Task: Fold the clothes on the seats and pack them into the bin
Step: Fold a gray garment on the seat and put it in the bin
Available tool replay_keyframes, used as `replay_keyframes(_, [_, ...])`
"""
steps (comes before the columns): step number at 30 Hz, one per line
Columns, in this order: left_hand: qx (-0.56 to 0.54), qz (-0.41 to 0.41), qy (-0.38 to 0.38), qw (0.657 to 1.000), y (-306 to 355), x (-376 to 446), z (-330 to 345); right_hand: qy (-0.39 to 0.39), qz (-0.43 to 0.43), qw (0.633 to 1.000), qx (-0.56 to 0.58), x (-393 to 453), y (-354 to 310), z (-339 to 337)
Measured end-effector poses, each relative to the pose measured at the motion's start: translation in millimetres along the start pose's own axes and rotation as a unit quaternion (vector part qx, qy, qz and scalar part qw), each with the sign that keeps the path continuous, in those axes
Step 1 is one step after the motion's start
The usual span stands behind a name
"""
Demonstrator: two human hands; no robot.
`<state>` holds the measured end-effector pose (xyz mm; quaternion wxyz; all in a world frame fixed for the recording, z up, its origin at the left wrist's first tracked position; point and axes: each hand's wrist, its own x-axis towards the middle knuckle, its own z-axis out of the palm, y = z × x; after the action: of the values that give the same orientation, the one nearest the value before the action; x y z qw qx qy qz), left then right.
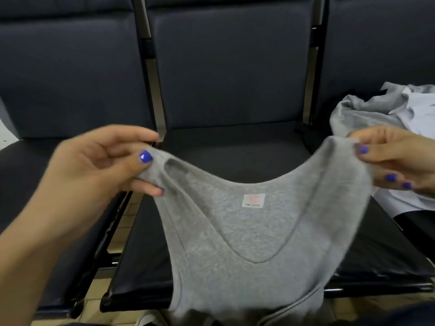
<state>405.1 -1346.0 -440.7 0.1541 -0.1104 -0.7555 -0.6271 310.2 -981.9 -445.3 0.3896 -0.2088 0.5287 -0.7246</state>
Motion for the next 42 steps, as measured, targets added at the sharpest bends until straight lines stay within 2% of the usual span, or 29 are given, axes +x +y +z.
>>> replay_keyframes(1, [-0.046,-0.002,-0.011,0.999,3.4,0.4,-1.9,-0.004,-0.043,0.998,0.048,-5.5,-2.9,-2.7])
replay_keyframes(2, [-0.068,-0.011,-0.022,0.997,2.8,2.7,-4.6,0.0,-0.048,0.997,0.062,-3.6,0.1,-4.2])
replay_keyframes(3, [-0.07,-0.036,-0.016,0.997,2.8,5.1,-3.1,0.01,-0.005,0.998,0.055,5.5,7.1,-10.9])
replay_keyframes(4, [-0.046,-0.067,0.001,0.997,-5.6,9.3,-2.6,0.094,0.044,0.995,-0.012,8.4,8.5,-16.5])
replay_keyframes(5, [-0.009,-0.115,0.026,0.993,-15.9,13.7,0.1,0.205,0.062,0.967,-0.141,9.5,12.2,-18.2])
replay_keyframes(6, [0.056,-0.149,0.046,0.986,-28.6,18.1,3.9,0.276,0.075,0.935,-0.212,11.9,16.3,-21.8])
replay_keyframes(7, [0.12,-0.181,0.048,0.975,-38.1,21.0,8.6,0.31,0.089,0.918,-0.232,15.1,20.1,-25.6])
replay_keyframes(9, [0.169,-0.206,0.051,0.962,-52.8,26.6,14.3,0.35,0.105,0.901,-0.234,24.1,27.1,-30.7])
replay_keyframes(13, [0.079,-0.21,0.079,0.971,-63.8,42.1,28.7,0.391,0.086,0.892,-0.21,44.1,33.5,-29.1])
replay_keyframes(19, [0.218,-0.199,0.049,0.954,-109.4,60.8,60.9,0.429,0.131,0.864,-0.229,80.2,59.2,-41.0])
replay_keyframes(25, [0.329,-0.205,-0.04,0.921,-152.4,55.6,80.0,0.43,0.183,0.823,-0.322,113.7,87.0,-51.3])
replay_keyframes(29, [0.413,-0.135,-0.114,0.894,-152.3,43.7,87.4,0.396,0.212,0.753,-0.481,126.7,106.5,-48.7])
replay_keyframes(32, [0.427,-0.135,-0.15,0.881,-143.1,36.1,91.3,0.382,0.223,0.709,-0.549,128.9,112.3,-45.2])
replay_keyframes(34, [0.452,-0.156,-0.214,0.852,-138.9,30.1,93.9,0.371,0.232,0.701,-0.563,127.1,113.0,-43.3])
replay_keyframes(36, [0.501,-0.169,-0.278,0.802,-135.8,22.4,95.8,0.361,0.227,0.692,-0.583,123.7,111.1,-38.0])
replay_keyframes(39, [0.591,-0.13,-0.282,0.745,-123.5,14.1,100.7,0.31,0.232,0.67,-0.633,116.8,102.6,-17.5])
replay_keyframes(40, [0.599,-0.133,-0.287,0.736,-120.9,11.2,103.6,0.285,0.237,0.667,-0.646,114.6,100.2,-9.3])
replay_keyframes(42, [0.558,-0.199,-0.32,0.739,-119.7,4.0,111.2,0.225,0.28,0.665,-0.655,110.1,101.4,7.9])
